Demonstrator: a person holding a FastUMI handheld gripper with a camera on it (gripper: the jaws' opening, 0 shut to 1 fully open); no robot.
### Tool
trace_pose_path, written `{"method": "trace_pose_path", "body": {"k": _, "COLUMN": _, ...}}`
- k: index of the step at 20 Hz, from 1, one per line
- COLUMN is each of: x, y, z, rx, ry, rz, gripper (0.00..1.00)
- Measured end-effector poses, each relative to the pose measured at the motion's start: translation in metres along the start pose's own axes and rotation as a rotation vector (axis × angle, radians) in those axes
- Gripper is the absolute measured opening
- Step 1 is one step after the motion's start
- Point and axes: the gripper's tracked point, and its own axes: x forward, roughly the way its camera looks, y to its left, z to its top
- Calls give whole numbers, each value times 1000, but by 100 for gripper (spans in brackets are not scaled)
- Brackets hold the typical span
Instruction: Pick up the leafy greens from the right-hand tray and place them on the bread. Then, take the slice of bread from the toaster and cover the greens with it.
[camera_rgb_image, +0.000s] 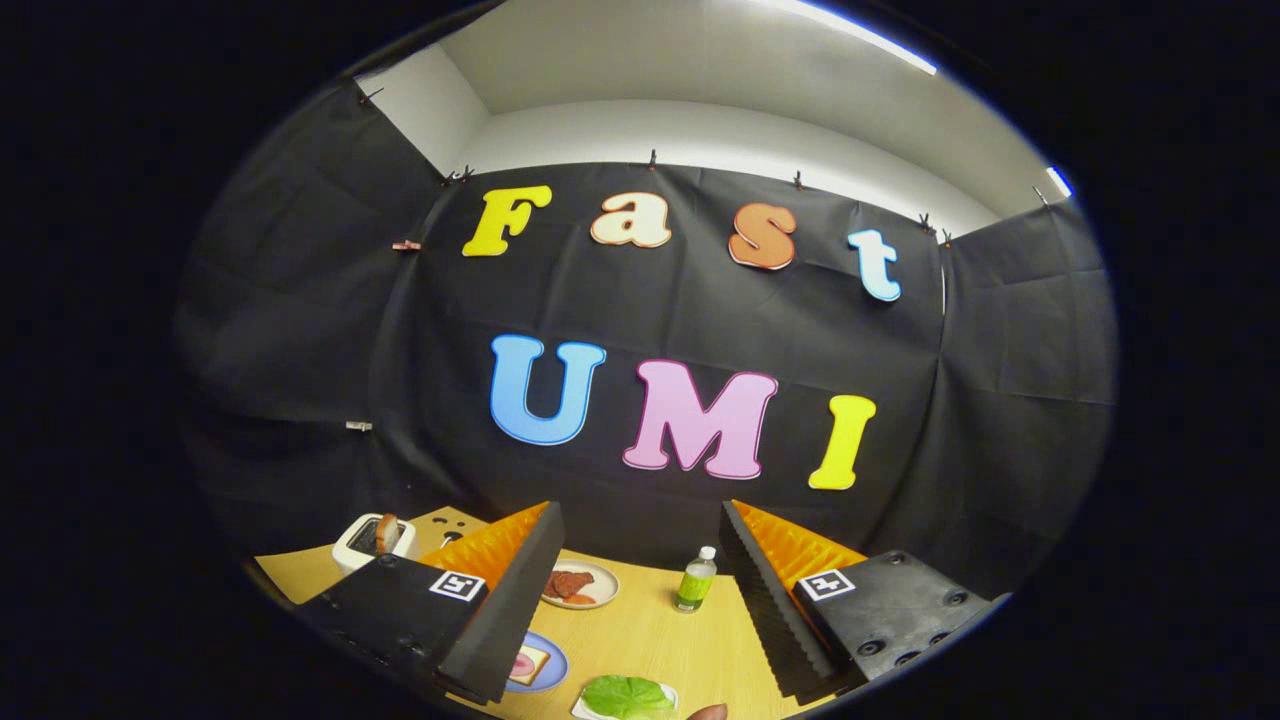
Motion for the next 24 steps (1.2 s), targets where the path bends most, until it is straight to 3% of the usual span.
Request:
{"method": "trace_pose_path", "body": {"k": 3, "x": 11, "y": -4, "z": -43, "rx": 9, "ry": 87, "rz": 45, "gripper": 97}}
{"method": "trace_pose_path", "body": {"k": 14, "x": 32, "y": -5, "z": -278, "rx": -129, "ry": 528, "rz": 248, "gripper": 96}}
{"method": "trace_pose_path", "body": {"k": 18, "x": 25, "y": -9, "z": -344, "rx": -136, "ry": 661, "rz": 285, "gripper": 96}}
{"method": "trace_pose_path", "body": {"k": 24, "x": 8, "y": 2, "z": -415, "rx": -109, "ry": 843, "rz": 378, "gripper": 85}}
